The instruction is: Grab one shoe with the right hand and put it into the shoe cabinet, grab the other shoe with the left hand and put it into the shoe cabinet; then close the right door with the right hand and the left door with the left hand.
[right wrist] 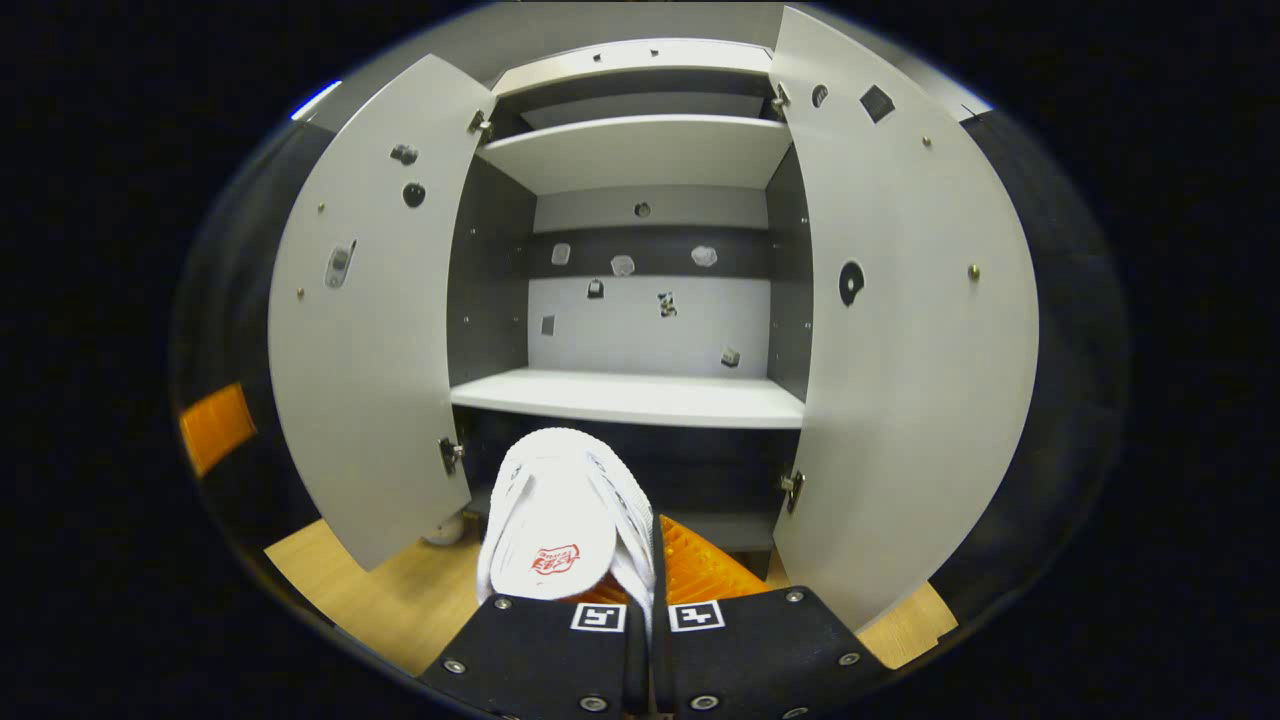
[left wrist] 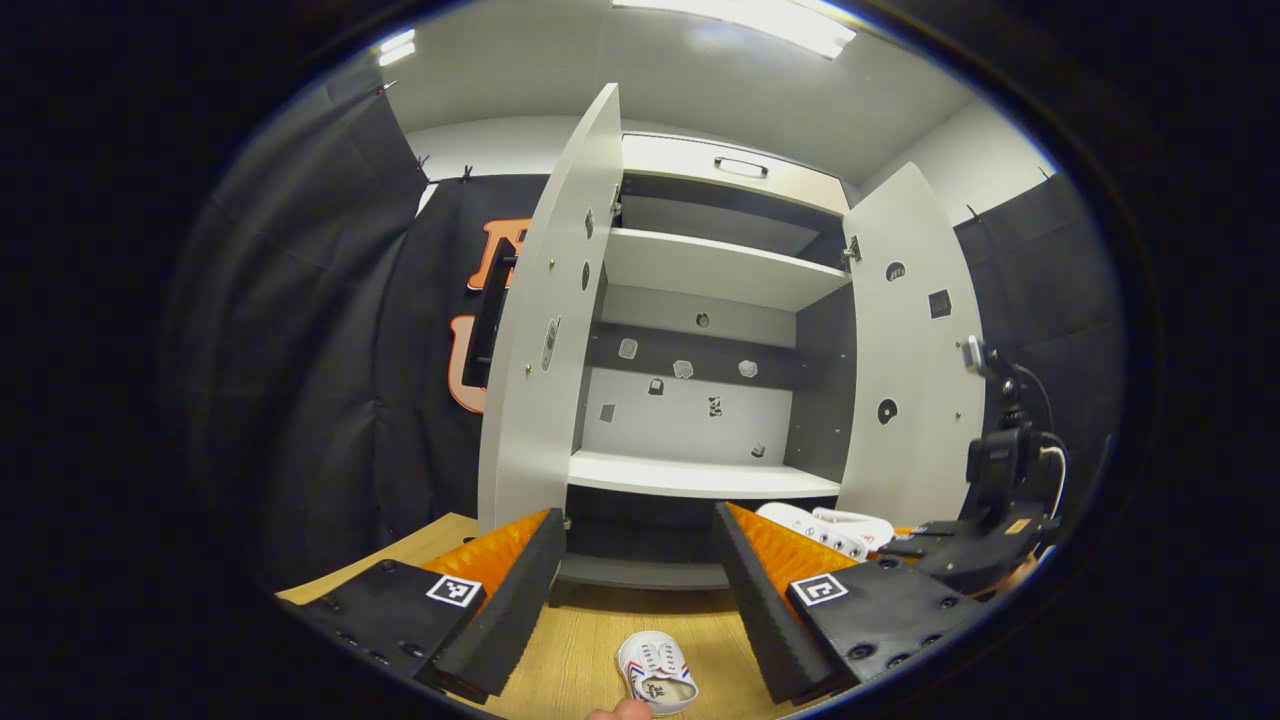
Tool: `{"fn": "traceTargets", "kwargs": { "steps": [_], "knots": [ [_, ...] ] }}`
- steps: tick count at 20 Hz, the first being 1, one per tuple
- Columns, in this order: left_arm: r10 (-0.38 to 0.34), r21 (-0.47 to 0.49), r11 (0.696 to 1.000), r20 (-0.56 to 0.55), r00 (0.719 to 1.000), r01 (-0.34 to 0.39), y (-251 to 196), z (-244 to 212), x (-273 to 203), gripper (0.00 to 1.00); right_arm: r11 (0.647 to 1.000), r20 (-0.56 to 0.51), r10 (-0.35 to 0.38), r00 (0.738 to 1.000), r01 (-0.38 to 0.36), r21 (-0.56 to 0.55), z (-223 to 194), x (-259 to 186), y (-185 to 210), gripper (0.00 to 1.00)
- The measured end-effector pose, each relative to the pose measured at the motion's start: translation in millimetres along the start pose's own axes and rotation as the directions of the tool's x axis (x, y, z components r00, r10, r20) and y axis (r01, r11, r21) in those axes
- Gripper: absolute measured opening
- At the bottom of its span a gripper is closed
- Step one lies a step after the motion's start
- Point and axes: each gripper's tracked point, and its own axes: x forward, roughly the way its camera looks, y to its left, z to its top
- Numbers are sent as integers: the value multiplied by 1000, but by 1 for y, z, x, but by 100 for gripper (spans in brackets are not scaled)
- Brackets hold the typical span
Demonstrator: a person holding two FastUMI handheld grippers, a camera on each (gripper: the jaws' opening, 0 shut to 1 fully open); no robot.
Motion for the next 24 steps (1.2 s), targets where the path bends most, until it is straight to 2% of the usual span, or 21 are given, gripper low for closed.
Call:
{"fn": "traceTargets", "kwargs": {
  "steps": [2,5,8,10,11,14,18,19,22,24],
  "knots": [
    [-3,1,1000,-6,1000,3,0,-2,3,96,1000,43,-4,999,4,-11,39,4,-1,1],
    [-18,-2,1000,-15,1000,18,-4,-5,1,96,998,97,-6,995,13,-68,85,38,-6,1],
    [-13,14,1000,-8,1000,13,-1,-5,0,99,991,125,-46,991,61,-118,116,91,-21,1],
    [-15,8,1000,-9,1000,15,-1,-6,0,96,988,117,-76,990,91,-124,129,131,-31,1],
    [-14,2,1000,-12,1000,14,0,-7,0,99,986,108,-90,990,104,-128,133,151,-35,1],
    [1,4,1000,-14,1000,-1,7,-7,1,96,981,83,-131,988,141,-133,137,212,-47,1],
    [36,24,999,-9,999,-36,24,-9,-1,96,969,-21,-212,977,208,-132,114,282,-68,2],
    [41,33,999,-13,999,-40,28,-11,-3,100,969,-52,-221,974,213,-128,106,296,-70,2],
    [50,48,998,-27,998,-48,31,-14,-9,100,966,-114,-246,962,234,-109,87,322,-80,2],
    [58,45,997,-48,997,-56,35,-20,-14,96,964,-160,-264,951,254,-78,75,333,-87,3]
  ]
}}
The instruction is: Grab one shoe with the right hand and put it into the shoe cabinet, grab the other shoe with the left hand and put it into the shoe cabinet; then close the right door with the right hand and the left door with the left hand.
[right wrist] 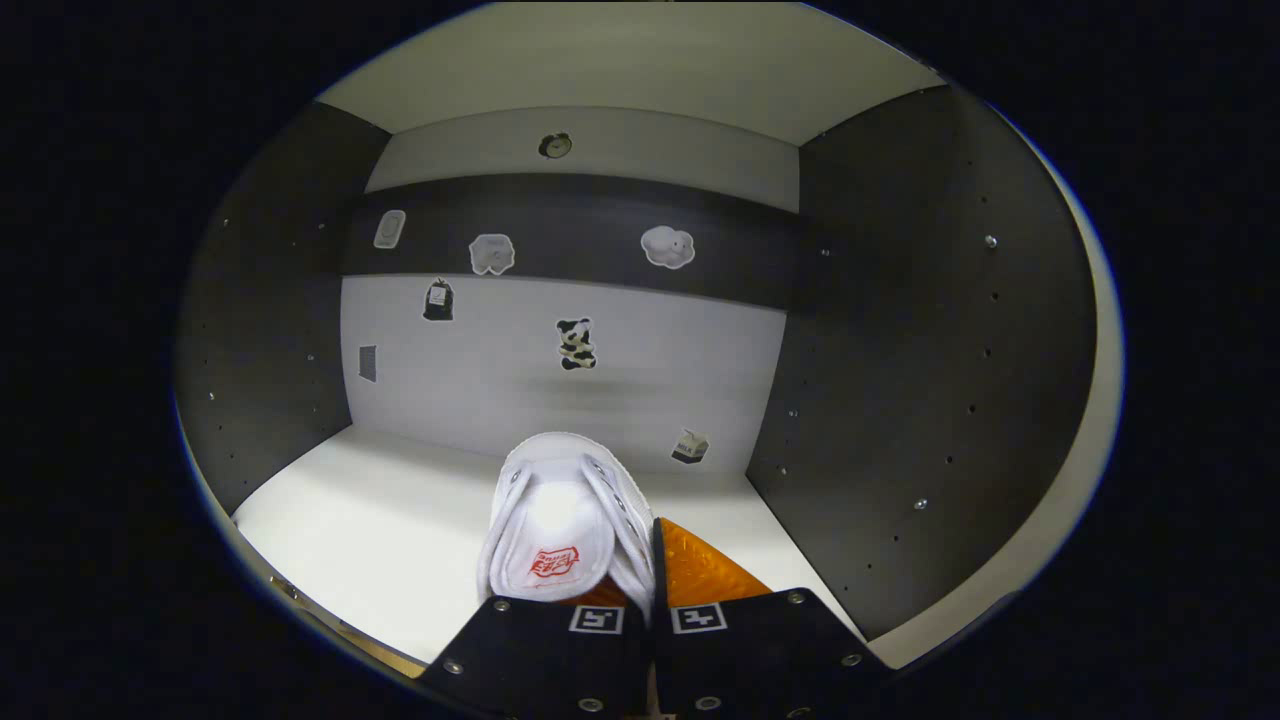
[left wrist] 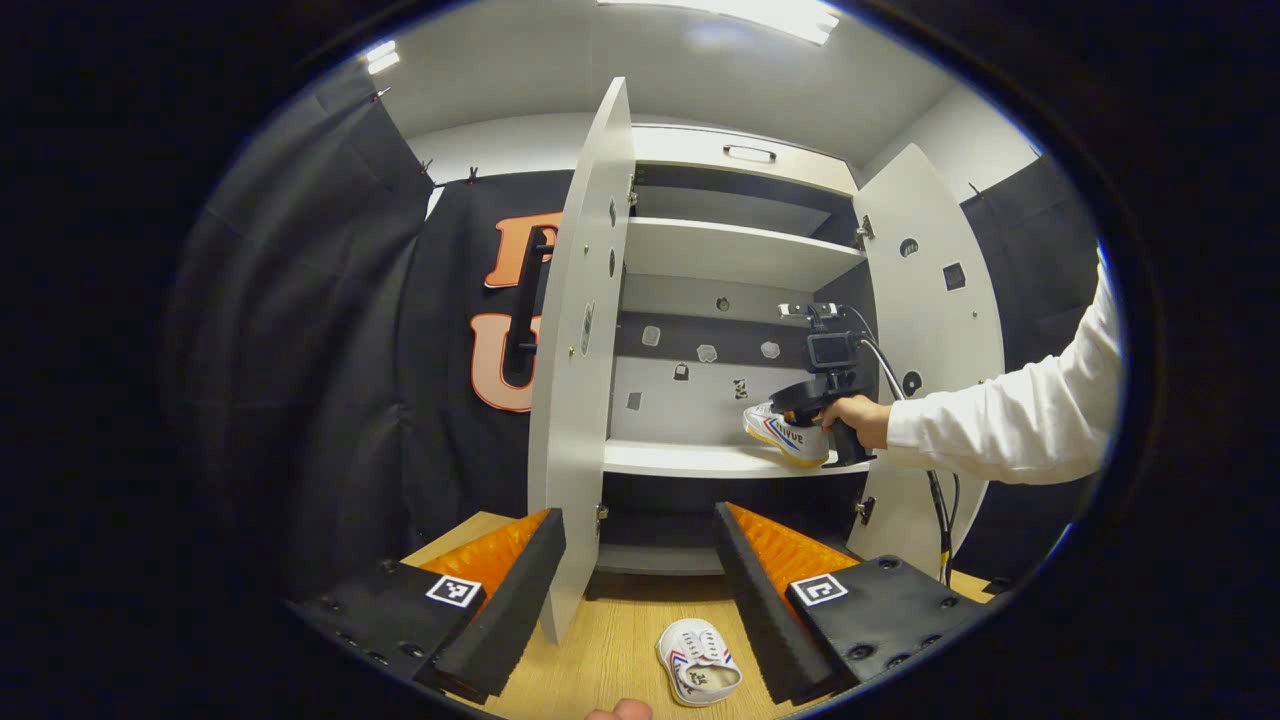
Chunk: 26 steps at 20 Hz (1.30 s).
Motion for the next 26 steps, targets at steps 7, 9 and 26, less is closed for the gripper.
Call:
{"fn": "traceTargets", "kwargs": {
  "steps": [7,9,26],
  "knots": [
    [22,-18,1000,-41,999,-23,4,-9,-4,96,997,-106,-7,994,15,71,-27,19,-2,13],
    [13,-6,1000,-37,999,-14,1,-7,-4,96,998,-103,6,995,0,60,-25,14,-1,16],
    [-108,-16,994,13,994,108,-51,7,-5,96,994,200,109,974,-111,2,51,-128,-24,94]
  ]
}}
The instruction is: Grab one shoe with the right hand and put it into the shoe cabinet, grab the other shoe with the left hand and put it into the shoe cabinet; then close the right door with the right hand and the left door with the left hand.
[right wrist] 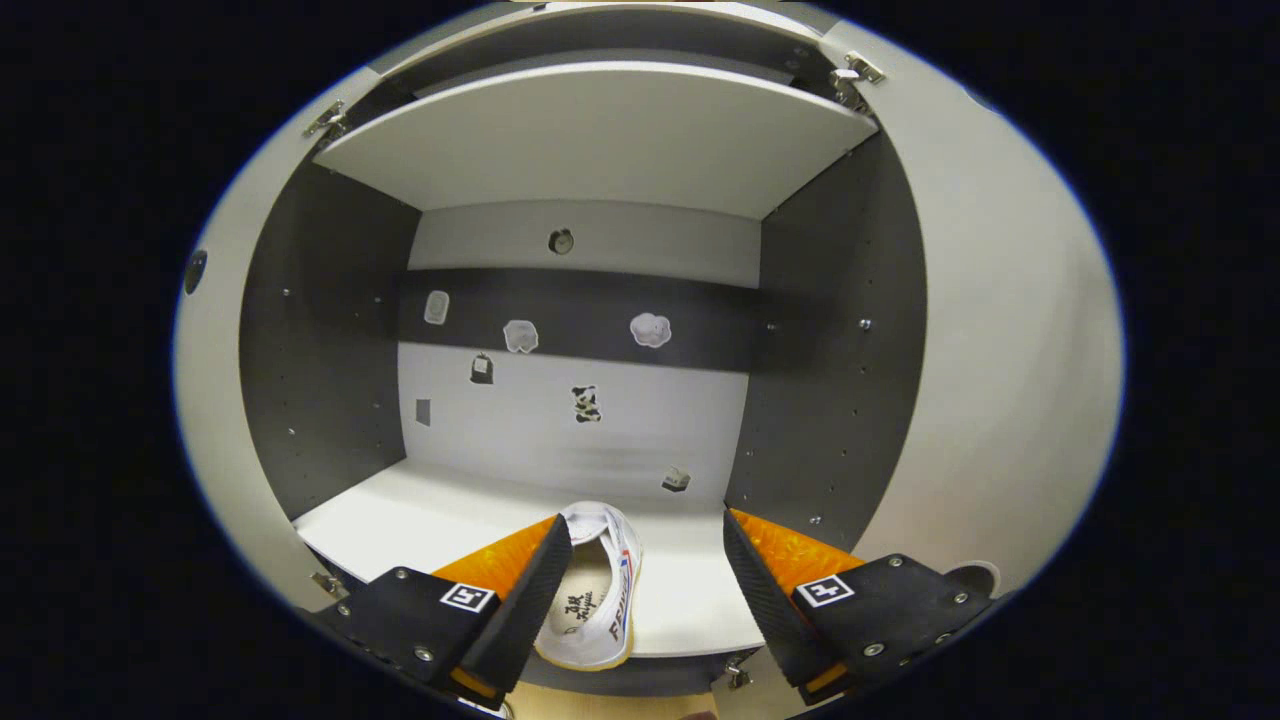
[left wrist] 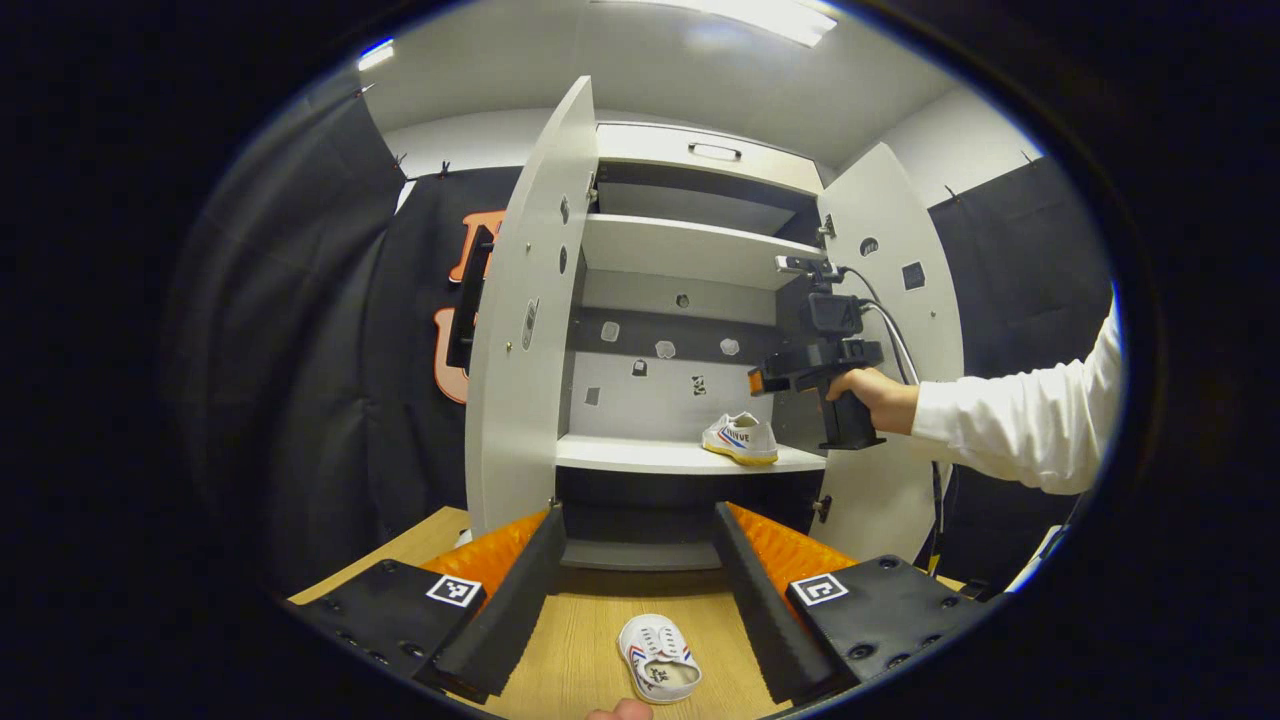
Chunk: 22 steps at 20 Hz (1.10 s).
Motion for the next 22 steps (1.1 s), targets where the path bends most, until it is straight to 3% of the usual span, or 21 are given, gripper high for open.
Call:
{"fn": "traceTargets", "kwargs": {
  "steps": [1,5,10,11,22],
  "knots": [
    [-7,-5,1000,3,1000,7,-3,0,0,94,1000,25,18,1000,-18,11,7,-16,2,94],
    [-8,4,1000,17,1000,8,-7,4,-1,99,999,120,40,992,-42,16,22,-88,-2,94],
    [-2,14,1000,21,1000,2,-5,6,2,94,996,162,57,985,-67,62,1,-168,-10,94],
    [2,19,1000,23,1000,-3,-5,6,2,96,995,171,59,984,-72,74,-4,-182,-10,94],
    [0,5,1000,-16,1000,0,-17,-12,17,96,1000,205,-12,979,11,5,-71,-280,-40,94]
  ]
}}
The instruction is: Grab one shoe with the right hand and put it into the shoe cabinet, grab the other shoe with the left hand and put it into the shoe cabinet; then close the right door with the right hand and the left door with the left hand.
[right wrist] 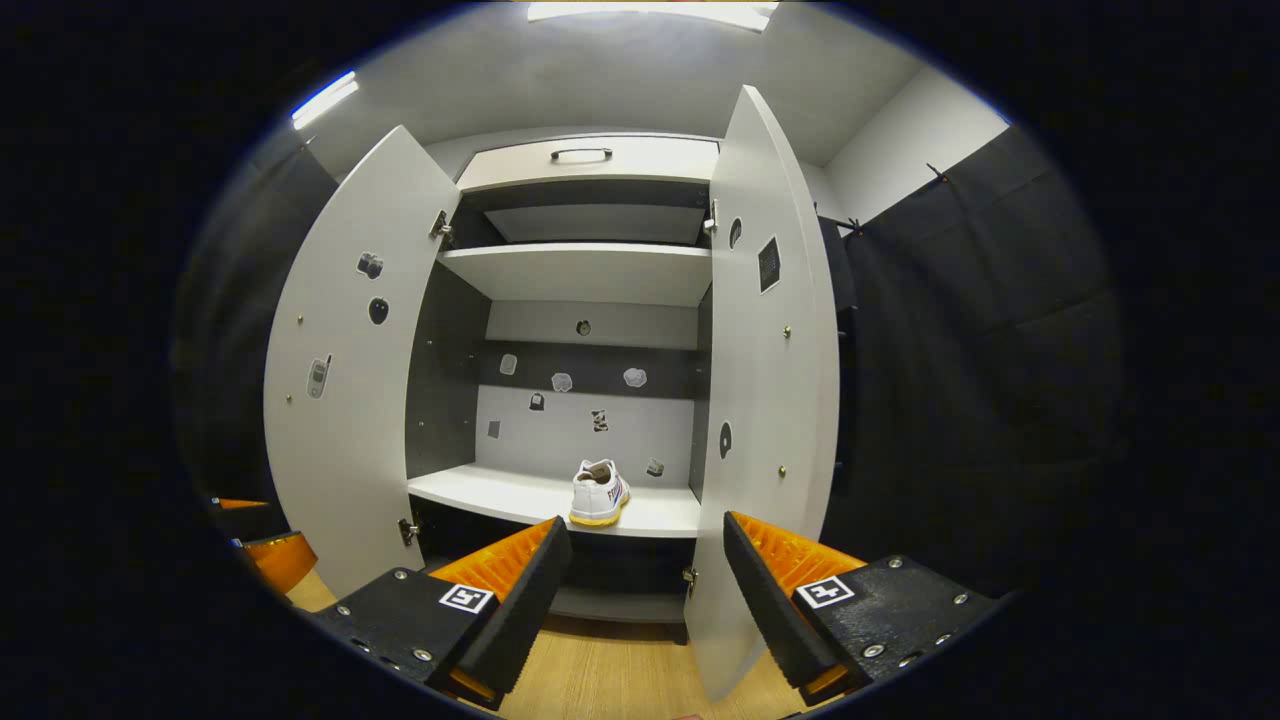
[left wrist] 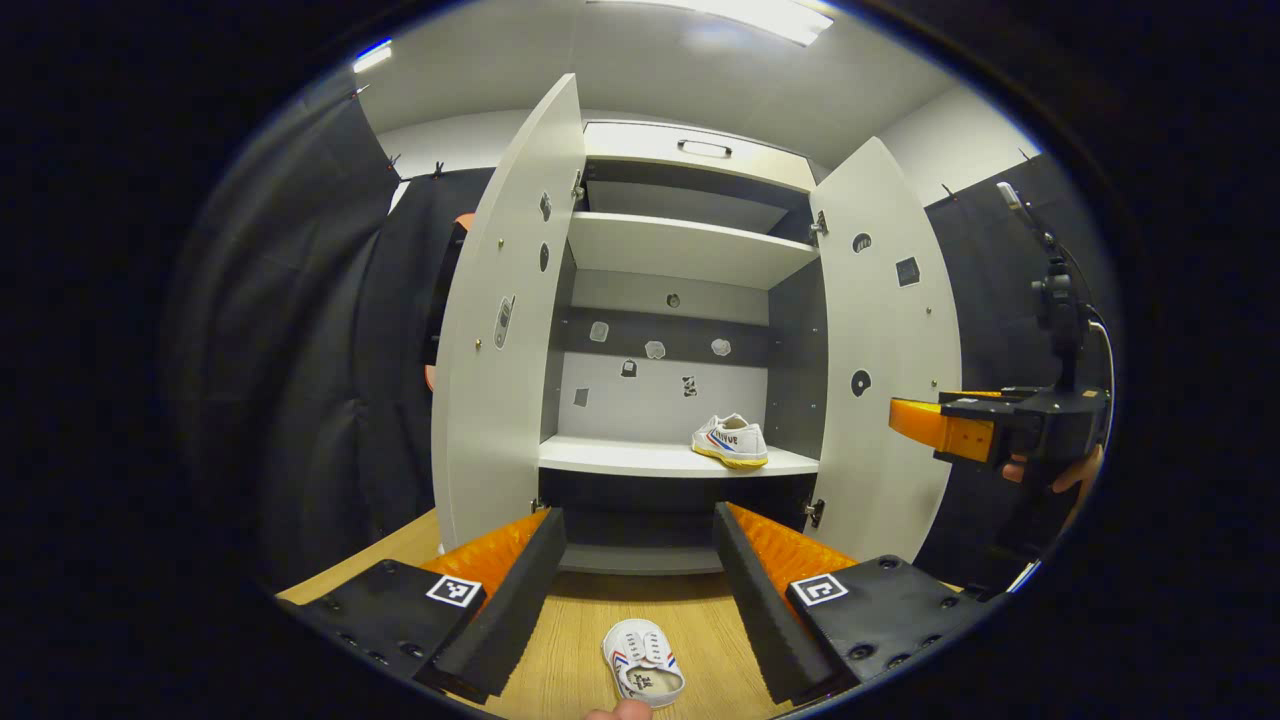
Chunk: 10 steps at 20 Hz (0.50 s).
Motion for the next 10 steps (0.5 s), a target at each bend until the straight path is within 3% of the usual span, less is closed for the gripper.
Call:
{"fn": "traceTargets", "kwargs": {
  "steps": [7,8,9,10],
  "knots": [
    [20,-15,1000,-55,998,-21,13,-26,25,96,996,-43,-60,997,63,60,-26,-36,-22,94],
    [12,-29,999,-106,994,-15,17,-45,33,99,995,-45,-73,996,76,65,-28,-37,-26,94],
    [-7,-48,999,-174,985,-2,19,-71,38,94,994,-49,-82,995,86,73,-31,-40,-29,94],
    [-24,-68,998,-244,969,8,22,-101,43,94,993,-52,-85,995,89,83,-33,-43,-31,94]
  ]
}}
